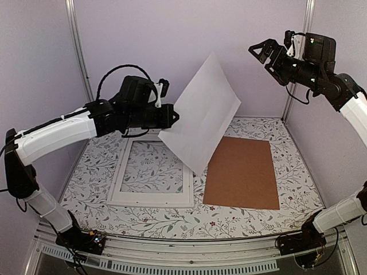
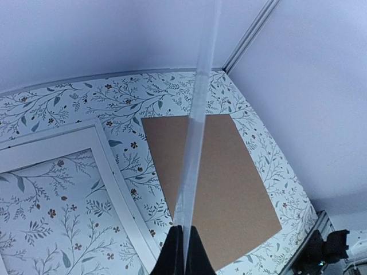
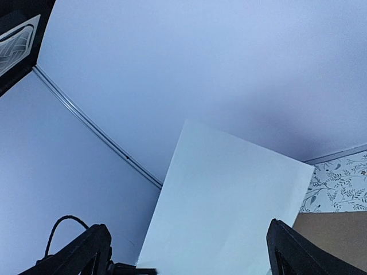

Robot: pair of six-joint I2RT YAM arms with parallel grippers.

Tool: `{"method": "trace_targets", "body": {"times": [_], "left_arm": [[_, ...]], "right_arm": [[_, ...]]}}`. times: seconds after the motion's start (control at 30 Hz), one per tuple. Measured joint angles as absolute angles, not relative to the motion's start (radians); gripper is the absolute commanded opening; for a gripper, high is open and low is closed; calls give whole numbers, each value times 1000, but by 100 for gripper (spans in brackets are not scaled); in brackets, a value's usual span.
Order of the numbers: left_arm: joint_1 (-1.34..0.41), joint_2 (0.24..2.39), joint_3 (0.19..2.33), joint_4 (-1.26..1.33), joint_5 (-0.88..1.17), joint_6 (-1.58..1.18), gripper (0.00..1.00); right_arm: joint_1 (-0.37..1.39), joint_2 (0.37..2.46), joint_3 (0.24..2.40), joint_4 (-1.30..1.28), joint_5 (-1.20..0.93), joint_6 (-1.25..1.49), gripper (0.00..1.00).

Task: Put the photo into the frame
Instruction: Place the photo on the mat board.

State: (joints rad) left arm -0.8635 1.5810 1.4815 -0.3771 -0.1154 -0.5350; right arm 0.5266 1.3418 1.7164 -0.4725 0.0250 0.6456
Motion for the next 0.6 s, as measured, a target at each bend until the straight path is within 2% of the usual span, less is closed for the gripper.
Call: {"method": "trace_targets", "body": {"times": [0.33, 0.6], "left_arm": [[-706, 1164, 1030, -293, 52, -737, 0], [-524, 1036, 671, -229, 155, -863, 0]], "right_arm": [[496, 1371, 1700, -494, -10, 627, 99], [495, 1432, 1640, -494, -74, 631, 98]]}}
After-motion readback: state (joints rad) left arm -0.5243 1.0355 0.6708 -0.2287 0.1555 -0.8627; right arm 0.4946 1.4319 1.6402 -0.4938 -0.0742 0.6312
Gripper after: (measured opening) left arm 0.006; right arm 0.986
